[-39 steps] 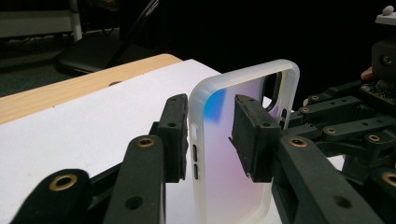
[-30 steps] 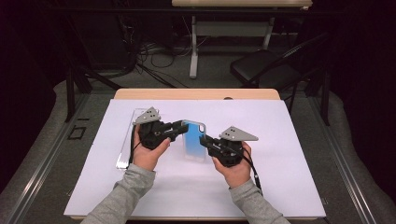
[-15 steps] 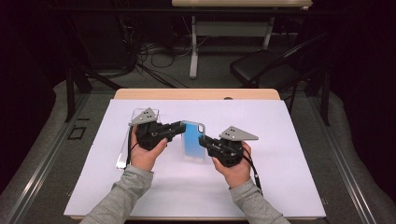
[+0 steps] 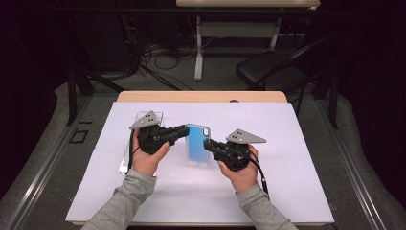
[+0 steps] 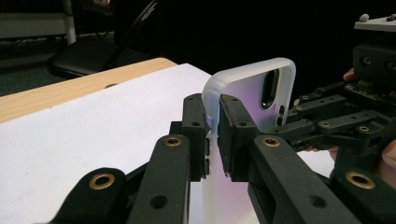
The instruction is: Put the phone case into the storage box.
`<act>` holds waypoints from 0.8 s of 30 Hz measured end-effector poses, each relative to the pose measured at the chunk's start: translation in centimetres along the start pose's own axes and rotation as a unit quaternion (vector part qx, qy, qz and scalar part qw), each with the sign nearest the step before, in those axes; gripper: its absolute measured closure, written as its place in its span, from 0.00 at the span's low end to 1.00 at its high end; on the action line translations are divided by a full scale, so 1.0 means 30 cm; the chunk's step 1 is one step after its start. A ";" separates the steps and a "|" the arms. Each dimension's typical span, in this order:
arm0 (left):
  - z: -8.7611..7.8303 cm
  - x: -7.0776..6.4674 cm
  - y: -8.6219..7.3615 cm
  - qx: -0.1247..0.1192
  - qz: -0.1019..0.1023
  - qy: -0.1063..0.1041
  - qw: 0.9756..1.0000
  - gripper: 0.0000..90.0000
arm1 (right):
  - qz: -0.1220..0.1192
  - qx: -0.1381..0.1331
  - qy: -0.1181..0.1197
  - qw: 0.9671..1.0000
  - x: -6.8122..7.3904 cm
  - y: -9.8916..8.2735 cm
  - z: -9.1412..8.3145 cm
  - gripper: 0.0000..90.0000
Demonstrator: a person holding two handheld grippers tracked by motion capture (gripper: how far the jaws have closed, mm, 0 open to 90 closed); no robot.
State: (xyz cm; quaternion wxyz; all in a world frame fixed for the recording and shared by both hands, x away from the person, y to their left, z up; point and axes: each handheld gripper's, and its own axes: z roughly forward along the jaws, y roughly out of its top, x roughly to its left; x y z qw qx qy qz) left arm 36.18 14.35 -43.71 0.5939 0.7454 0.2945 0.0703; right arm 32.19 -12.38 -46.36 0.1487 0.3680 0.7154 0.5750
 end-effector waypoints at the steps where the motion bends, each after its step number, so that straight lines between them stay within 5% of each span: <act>1: -0.002 0.001 0.000 0.000 0.000 0.000 1.000 0.91 | 0.000 0.001 0.001 1.000 0.001 0.000 0.000 0.91; 24: -0.018 0.004 0.000 0.001 0.002 -0.012 1.000 0.93 | -0.007 0.001 0.026 1.000 -0.012 0.003 -0.001 0.91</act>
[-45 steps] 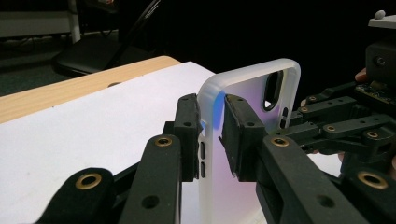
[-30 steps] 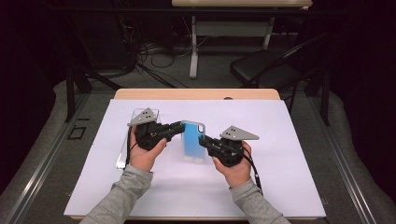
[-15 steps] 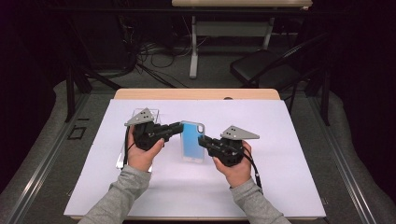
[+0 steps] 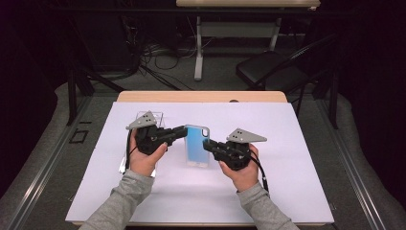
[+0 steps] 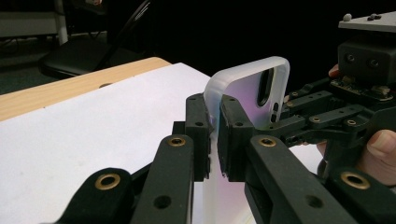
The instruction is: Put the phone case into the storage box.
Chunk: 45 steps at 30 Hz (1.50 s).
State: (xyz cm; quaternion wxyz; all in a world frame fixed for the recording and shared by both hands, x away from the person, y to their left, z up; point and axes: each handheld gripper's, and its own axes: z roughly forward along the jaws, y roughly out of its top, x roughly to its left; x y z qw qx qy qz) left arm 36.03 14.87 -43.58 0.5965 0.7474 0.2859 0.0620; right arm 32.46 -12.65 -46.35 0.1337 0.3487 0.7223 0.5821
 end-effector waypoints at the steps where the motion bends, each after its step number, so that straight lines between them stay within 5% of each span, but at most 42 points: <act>1: 0.000 0.000 0.000 0.000 -0.001 0.000 1.000 0.93 | 0.000 0.000 0.000 1.000 0.000 0.000 0.000 0.91; 45: 0.000 0.001 0.003 -0.010 -0.002 -0.004 1.000 0.94 | 0.006 -0.008 0.003 1.000 -0.003 0.002 -0.002 0.90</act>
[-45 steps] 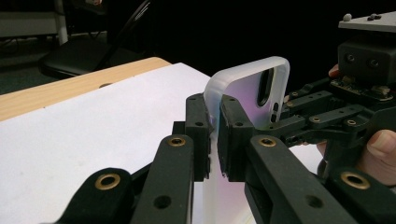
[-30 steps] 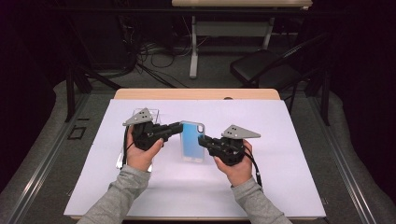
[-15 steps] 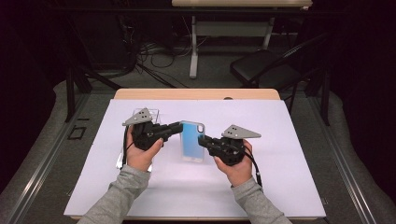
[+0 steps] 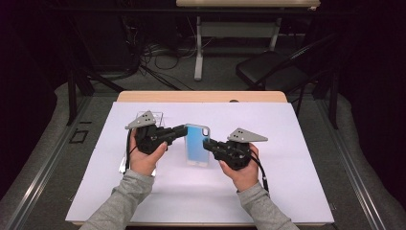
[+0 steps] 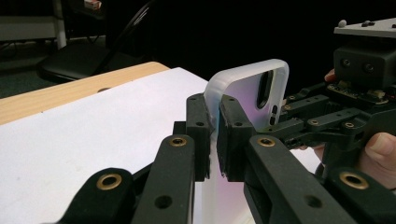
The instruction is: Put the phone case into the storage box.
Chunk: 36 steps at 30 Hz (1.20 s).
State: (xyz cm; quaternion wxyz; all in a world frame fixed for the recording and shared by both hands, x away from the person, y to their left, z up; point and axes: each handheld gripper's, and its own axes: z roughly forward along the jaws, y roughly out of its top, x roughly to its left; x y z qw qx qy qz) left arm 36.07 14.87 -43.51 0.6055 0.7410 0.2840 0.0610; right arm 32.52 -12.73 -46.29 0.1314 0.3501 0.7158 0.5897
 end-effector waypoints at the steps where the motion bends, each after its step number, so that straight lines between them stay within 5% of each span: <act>1: 0.000 0.000 0.000 0.000 0.000 0.000 1.000 0.94 | 0.001 0.000 0.000 1.000 0.000 0.000 0.000 0.90; 17: 0.005 0.003 -0.001 -0.001 -0.001 0.004 1.000 0.94 | 0.011 -0.005 0.006 1.000 -0.005 0.002 -0.002 0.84; 36: -0.025 0.043 0.008 -0.016 -0.014 0.047 0.999 0.94 | 0.013 -0.008 0.011 1.000 -0.006 0.007 -0.004 0.72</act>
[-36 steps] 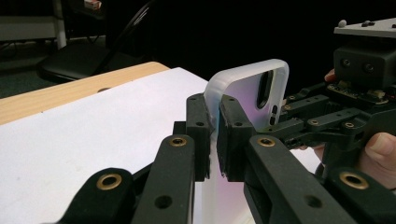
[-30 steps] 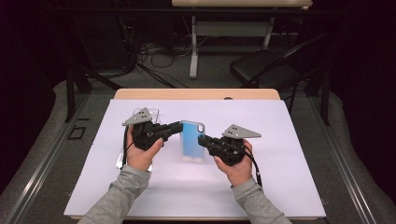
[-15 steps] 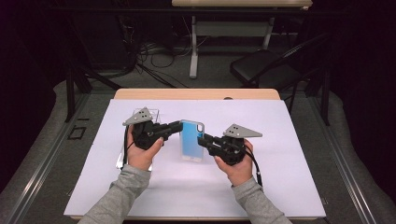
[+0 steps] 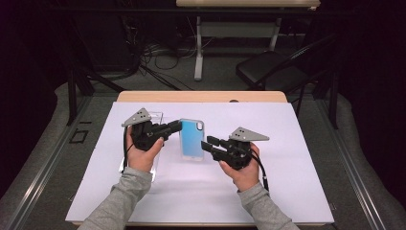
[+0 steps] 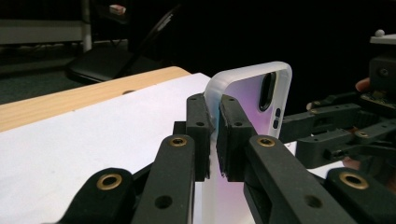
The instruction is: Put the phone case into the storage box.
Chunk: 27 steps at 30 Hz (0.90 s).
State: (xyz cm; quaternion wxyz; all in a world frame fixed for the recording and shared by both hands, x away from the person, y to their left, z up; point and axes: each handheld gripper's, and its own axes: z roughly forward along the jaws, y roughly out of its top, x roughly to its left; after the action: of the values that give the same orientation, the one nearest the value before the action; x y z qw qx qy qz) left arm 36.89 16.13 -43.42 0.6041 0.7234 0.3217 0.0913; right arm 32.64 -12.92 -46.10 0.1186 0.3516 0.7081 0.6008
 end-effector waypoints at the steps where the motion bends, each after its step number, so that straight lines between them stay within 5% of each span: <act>1: -0.003 0.004 0.001 -0.002 -0.001 0.003 1.000 0.94 | 0.000 0.000 -0.001 1.000 -0.001 0.000 0.001 0.71; 8: -0.028 0.033 0.013 -0.012 -0.009 0.023 1.000 0.94 | -0.012 0.009 -0.011 1.000 0.000 0.003 0.010 0.64; 27: -0.103 0.121 0.074 -0.036 -0.013 0.068 0.997 0.94 | -0.034 0.042 -0.024 0.998 -0.001 -0.007 0.037 0.63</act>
State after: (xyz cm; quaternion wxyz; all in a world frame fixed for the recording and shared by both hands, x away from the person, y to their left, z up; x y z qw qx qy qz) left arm 38.88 20.61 -41.49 0.6077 0.6887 0.3683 0.1440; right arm 33.25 -12.09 -46.58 0.1411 0.3458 0.7413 0.5576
